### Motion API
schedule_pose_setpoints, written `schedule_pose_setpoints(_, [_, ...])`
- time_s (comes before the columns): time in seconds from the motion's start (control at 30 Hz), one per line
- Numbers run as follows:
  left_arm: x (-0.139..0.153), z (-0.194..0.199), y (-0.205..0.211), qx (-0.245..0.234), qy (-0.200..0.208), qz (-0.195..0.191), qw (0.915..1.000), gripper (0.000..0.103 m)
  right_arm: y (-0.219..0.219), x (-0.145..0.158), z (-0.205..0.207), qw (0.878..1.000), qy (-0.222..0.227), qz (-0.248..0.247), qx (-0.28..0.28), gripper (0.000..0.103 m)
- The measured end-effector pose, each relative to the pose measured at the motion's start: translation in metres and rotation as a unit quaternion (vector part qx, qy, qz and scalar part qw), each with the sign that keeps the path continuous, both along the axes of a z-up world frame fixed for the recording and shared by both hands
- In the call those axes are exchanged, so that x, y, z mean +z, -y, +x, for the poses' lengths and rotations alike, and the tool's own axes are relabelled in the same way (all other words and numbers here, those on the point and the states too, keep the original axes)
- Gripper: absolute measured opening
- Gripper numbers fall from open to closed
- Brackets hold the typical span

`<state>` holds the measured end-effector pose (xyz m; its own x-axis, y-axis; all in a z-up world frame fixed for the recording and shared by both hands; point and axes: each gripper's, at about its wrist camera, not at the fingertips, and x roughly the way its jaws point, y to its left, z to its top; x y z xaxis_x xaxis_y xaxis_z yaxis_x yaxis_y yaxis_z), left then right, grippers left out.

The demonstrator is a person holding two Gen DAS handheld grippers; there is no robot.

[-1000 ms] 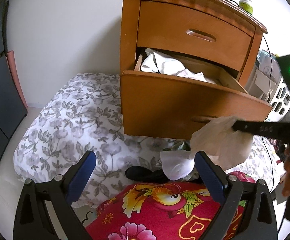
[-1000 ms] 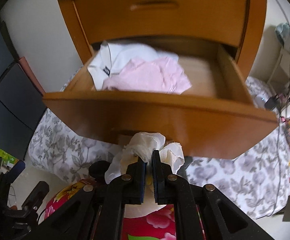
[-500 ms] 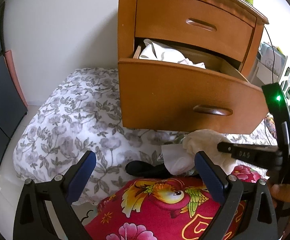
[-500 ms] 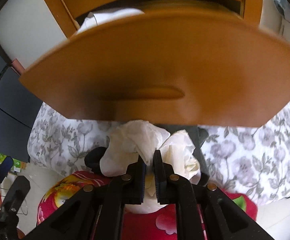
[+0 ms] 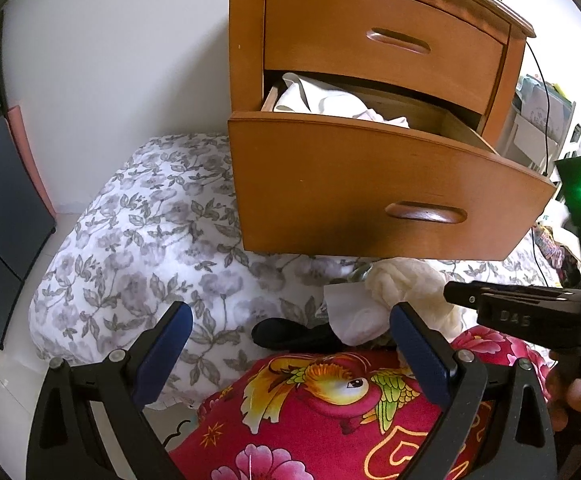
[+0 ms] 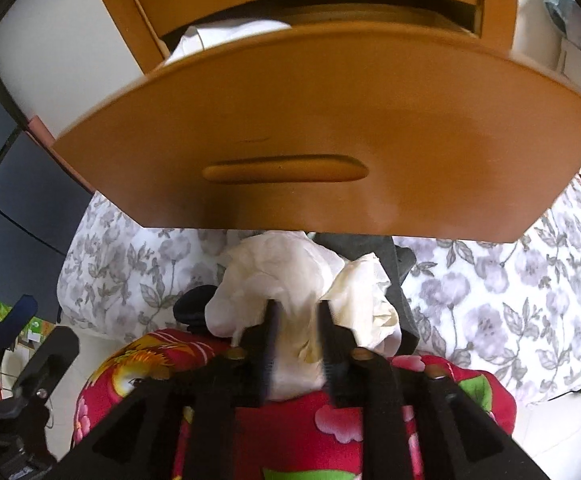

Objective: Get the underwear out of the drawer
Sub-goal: 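Lower the cream cloth onto the garment pile and open the right gripper, then reach the left gripper into the drawer toward the pink garment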

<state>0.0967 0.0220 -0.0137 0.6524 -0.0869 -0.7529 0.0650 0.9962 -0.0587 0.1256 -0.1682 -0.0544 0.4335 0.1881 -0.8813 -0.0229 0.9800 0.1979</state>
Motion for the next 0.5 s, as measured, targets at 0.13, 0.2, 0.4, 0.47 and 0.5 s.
schedule_pose_setpoints(0.13, [0.000,0.000,0.001,0.002,-0.001,0.002,1.0000,0.099,0.006,0.010,-0.006,1.000,0.013,-0.006,-0.008,0.056])
schedule_pose_setpoints(0.2, [0.000,0.000,0.001,0.002,-0.001,0.003,1.0000,0.099,0.009,0.016,-0.009,1.000,0.020,-0.006,-0.011,0.062])
schedule_pose_setpoints(0.4, [0.000,0.000,0.001,0.001,-0.002,0.004,1.0000,0.099,0.014,0.024,-0.014,0.999,0.033,-0.009,-0.016,0.082])
schedule_pose_setpoints(0.47, [0.000,0.000,0.001,0.001,-0.002,0.005,1.0000,0.099,0.015,0.024,-0.016,0.999,0.035,-0.010,-0.017,0.086])
schedule_pose_setpoints(0.5, [0.000,0.000,0.002,0.001,-0.003,0.006,1.0000,0.099,0.016,0.024,-0.016,0.999,0.036,-0.010,-0.017,0.087])
